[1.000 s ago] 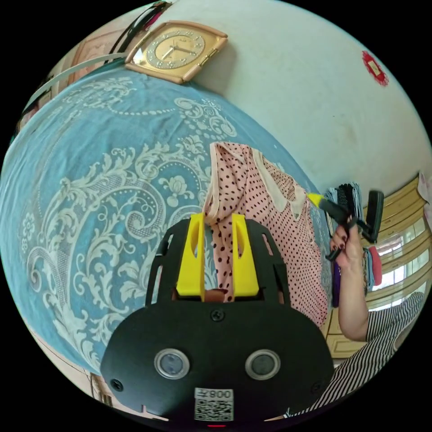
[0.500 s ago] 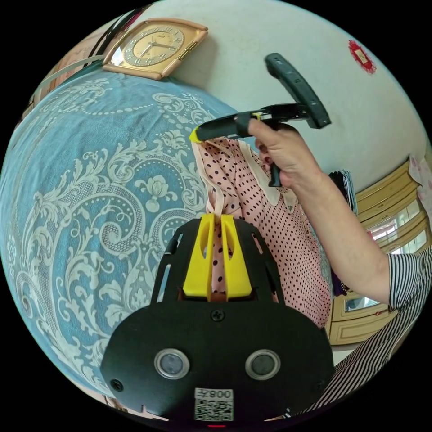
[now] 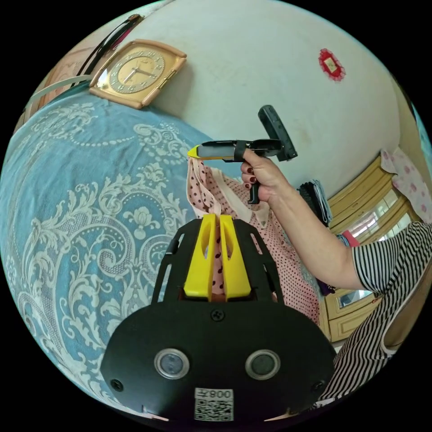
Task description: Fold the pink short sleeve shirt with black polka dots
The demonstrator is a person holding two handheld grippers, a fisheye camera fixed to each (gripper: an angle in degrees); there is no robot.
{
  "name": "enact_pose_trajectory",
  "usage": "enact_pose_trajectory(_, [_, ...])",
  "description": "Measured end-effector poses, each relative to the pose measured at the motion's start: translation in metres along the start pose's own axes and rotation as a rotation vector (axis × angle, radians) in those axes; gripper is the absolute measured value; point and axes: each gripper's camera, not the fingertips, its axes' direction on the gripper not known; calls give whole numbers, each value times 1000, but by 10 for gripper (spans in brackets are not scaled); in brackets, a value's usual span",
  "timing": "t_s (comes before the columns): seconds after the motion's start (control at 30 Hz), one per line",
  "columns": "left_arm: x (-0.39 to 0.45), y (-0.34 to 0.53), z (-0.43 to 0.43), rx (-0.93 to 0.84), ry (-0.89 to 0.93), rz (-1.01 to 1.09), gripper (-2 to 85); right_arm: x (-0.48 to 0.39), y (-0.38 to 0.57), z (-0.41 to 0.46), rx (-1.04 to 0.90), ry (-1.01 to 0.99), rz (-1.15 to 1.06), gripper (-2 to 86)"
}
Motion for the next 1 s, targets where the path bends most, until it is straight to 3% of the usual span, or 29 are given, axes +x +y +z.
enact_pose_trajectory(0.47, [42,-7,47,-280,-36,226,19,101,31,-22,-30,-138,157,20])
enact_pose_trajectory(0.67, [51,-9,59,-353,-28,244,28,103,39,-42,49,-21,182,14])
enact_pose_trajectory(0.83, [46,-14,43,-240,113,178,27,67,41,-47,71,16,62,5])
enact_pose_trajectory(0.9, [47,-14,42,-233,87,176,23,51,39,-36,34,19,-17,4])
enact_pose_trajectory(1.0, [55,-13,61,-357,-24,191,15,46,33,-6,-68,128,-28,2])
